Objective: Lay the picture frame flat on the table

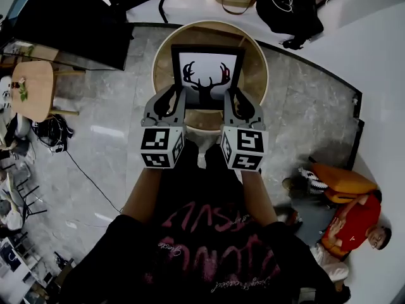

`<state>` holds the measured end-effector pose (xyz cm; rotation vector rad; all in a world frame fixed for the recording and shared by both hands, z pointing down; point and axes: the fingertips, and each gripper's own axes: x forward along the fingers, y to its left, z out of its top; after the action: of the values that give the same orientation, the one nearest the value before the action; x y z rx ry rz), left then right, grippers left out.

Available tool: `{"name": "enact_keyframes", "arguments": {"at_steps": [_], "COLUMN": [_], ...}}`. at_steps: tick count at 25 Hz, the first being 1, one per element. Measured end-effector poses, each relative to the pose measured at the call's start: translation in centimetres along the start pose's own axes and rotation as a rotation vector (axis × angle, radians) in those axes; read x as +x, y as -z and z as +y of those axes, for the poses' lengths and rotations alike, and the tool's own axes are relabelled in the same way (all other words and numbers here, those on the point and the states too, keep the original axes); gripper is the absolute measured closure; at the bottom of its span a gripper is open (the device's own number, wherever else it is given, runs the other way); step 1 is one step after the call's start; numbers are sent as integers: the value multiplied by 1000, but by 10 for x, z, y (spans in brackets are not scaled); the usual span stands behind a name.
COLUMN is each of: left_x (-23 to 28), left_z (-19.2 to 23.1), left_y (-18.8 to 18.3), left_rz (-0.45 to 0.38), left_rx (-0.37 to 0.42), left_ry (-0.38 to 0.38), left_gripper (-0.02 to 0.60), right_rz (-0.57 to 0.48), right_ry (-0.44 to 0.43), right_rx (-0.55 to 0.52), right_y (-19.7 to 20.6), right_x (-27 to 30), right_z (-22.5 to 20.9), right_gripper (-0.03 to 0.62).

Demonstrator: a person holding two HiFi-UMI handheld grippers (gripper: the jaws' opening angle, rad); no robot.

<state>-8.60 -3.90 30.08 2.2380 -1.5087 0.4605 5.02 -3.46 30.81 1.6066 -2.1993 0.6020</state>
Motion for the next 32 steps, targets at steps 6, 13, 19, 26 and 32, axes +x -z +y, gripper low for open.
{"name": "enact_keyframes", "arguments": {"at_steps": [6,13,19,26,32], "left_x": [7,13,10,11,11], "left_z": [3,6,1,0,-4], "left_y": [17,37,58,80,101], "left_rz": [34,69,97,130,161], "left_rx": [-10,-27,-35,-53,-62], "left_ry": [0,-1,-2,-6,-8], "left_gripper": [509,509,509,509,509], "right_rz": [32,71,95,125,157], "right_ry": [-6,-5,-4,-7,-11], "right_rx": [9,21,33,38,45], "right_y": [17,36,58,78,100], "right_x": [7,16,12,13,12], "right_z": [-1,-1,-1,-2,-3], "right_gripper": [513,513,513,513,513]}}
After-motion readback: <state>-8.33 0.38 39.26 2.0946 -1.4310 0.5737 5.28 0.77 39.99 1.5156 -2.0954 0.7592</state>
